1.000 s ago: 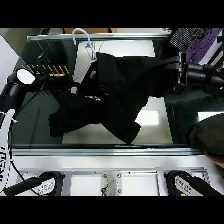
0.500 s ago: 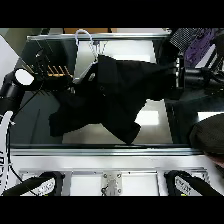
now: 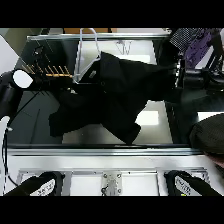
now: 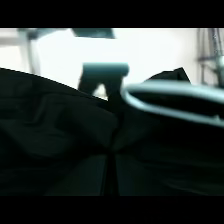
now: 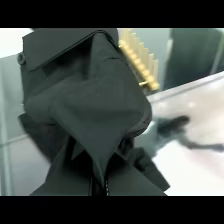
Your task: Fold the clothes and pants, and hang the long-sleeved shirts on hangers.
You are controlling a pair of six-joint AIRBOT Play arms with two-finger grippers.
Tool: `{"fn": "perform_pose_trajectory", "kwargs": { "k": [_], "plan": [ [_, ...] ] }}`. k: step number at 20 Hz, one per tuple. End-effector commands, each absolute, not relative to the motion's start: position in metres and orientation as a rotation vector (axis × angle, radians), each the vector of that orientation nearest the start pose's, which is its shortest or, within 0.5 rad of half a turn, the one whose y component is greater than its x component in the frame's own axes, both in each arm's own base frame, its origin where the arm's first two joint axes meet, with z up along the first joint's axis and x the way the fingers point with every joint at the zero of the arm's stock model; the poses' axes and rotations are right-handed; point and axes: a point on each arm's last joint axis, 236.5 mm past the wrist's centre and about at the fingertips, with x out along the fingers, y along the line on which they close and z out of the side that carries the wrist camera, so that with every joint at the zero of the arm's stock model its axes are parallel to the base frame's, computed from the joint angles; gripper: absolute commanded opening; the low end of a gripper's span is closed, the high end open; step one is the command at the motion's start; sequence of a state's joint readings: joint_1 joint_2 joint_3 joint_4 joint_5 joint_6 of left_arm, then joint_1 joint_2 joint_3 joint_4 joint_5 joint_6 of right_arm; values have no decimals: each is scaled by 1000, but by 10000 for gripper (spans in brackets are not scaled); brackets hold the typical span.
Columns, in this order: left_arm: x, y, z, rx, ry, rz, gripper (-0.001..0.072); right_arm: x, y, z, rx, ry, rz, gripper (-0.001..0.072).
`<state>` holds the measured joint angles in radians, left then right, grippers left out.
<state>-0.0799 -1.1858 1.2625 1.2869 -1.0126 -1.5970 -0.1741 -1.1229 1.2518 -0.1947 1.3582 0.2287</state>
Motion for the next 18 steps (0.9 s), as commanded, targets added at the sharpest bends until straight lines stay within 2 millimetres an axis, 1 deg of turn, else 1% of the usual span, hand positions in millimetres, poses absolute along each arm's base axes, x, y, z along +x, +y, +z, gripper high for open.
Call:
{"fn": "perform_pose_trajectory", "kwargs": {
  "k": [1,3,5,7,10,11,12,13,16,18],
  "plan": [
    [388,-122,112,-248,958,-283,15,372,164,296,30,85,1098,11],
    [361,-137,97,-245,990,-314,15,369,166,307,66,53,1111,10],
    [343,-153,88,-266,989,-333,15,368,167,309,73,47,1116,10],
    [330,-166,82,-271,968,-363,15,368,167,309,73,47,1116,10],
    [319,-179,76,-263,960,-400,17,368,167,309,73,47,1116,10],
    [317,-180,75,-262,964,-403,136,368,167,309,73,47,1116,10],
    [319,-180,76,-283,964,-391,431,368,167,309,73,48,1117,10],
    [322,-176,77,-321,964,-364,627,367,167,309,72,48,1122,10],
    [337,-154,79,-423,945,-270,623,363,169,308,70,52,1140,11],
    [348,-151,84,-496,915,-256,623,363,169,308,70,52,1142,10]
  ]
}}
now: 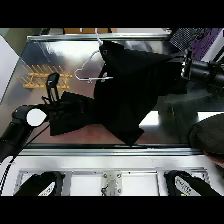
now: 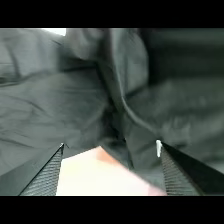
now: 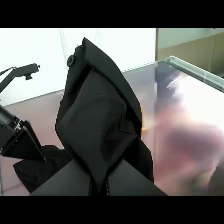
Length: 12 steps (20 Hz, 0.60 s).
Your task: Fold the clothes and pants, and hang the long-sleeved shirts on hangers.
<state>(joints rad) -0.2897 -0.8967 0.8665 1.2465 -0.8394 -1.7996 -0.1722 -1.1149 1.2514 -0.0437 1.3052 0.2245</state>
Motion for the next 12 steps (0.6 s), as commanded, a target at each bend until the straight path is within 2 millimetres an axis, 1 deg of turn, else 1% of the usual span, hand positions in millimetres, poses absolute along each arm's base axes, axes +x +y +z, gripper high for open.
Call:
{"fn": "perform_pose_trajectory", "kwargs": {
  "k": [1,2,3,6,8,10,12],
  "plan": [
    [353,-154,82,-525,913,-258,623,363,169,308,70,52,1142,10],
    [358,-158,75,-549,926,-257,623,363,169,308,70,52,1142,11],
    [361,-168,65,-578,952,-266,623,363,169,308,70,52,1142,11],
    [374,-204,35,-625,988,-306,623,363,169,308,70,52,1142,11],
    [385,-221,20,-673,982,-300,623,363,169,308,70,52,1142,11],
    [391,-233,7,-727,990,-286,623,363,169,308,70,52,1142,11],
    [394,-239,-8,-742,1006,-270,623,363,169,308,70,52,1142,11]
  ]
}}
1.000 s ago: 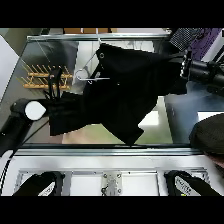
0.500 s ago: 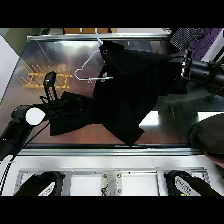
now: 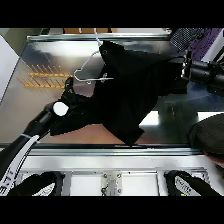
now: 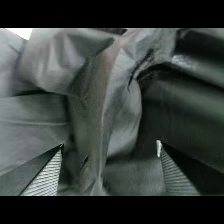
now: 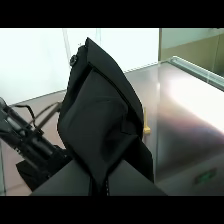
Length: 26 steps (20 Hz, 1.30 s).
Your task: Fold the clothes and pants, and hang the long-sleeved shirts on hangers.
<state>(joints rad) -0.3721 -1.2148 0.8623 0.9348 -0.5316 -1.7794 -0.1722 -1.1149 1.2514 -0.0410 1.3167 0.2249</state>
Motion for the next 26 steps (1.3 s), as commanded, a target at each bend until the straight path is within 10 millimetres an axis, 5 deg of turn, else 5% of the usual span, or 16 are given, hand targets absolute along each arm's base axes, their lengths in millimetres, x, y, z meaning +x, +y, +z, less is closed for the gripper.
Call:
{"fn": "perform_pose_trajectory", "kwargs": {
  "k": [1,2,3,6,18,26],
  "plan": [
    [395,-239,-13,-757,1013,-261,622,363,169,308,70,52,1142,11],
    [396,-241,-15,-776,1017,-255,595,363,169,308,70,52,1142,11],
    [398,-241,-15,-786,1012,-250,480,363,169,308,70,52,1142,11],
    [405,-237,-12,-786,978,-242,16,363,169,308,71,51,1142,11],
    [445,-152,25,-762,960,-213,15,343,172,327,20,7,1140,10],
    [462,-102,50,-640,928,-169,15,343,169,291,-62,146,1132,11]
  ]
}}
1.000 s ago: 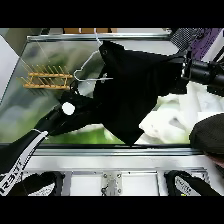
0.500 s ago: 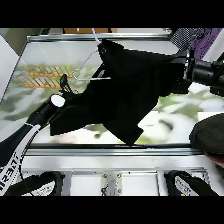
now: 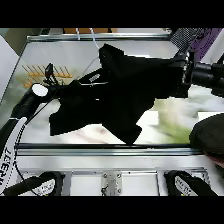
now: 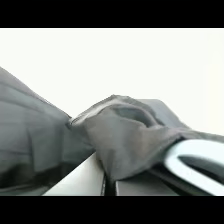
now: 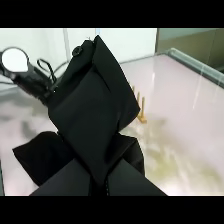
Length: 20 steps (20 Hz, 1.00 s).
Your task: Fold the clothes and pants, and hang the long-sleeved shirts on hangers.
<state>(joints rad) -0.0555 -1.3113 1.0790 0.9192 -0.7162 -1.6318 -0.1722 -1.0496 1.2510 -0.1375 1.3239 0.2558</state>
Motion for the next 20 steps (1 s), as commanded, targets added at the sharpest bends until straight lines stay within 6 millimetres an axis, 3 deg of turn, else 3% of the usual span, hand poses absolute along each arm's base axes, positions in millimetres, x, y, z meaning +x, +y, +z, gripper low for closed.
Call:
{"fn": "perform_pose_trajectory", "kwargs": {
  "k": [1,4,6,8,10,12,15,17,20],
  "plan": [
    [464,-100,57,-626,917,-172,15,341,169,288,-73,157,1134,10],
    [471,-98,80,-557,890,-190,15,343,167,280,-99,187,1123,10],
    [476,-103,107,-493,855,-219,14,344,165,275,-103,210,1112,10],
    [481,-102,152,-409,761,-233,14,345,164,273,-103,217,1106,10],
    [474,-106,212,-337,635,-258,14,355,160,276,-60,226,1058,10],
    [450,-114,278,-276,496,-292,14,363,156,279,-52,211,1021,11],
    [395,-136,344,-210,360,-375,14,372,154,294,10,167,982,10],
    [355,-155,361,-176,331,-446,14,375,154,317,90,97,977,10],
    [309,-174,350,-177,352,-507,14,374,154,347,204,6,990,10]
  ]
}}
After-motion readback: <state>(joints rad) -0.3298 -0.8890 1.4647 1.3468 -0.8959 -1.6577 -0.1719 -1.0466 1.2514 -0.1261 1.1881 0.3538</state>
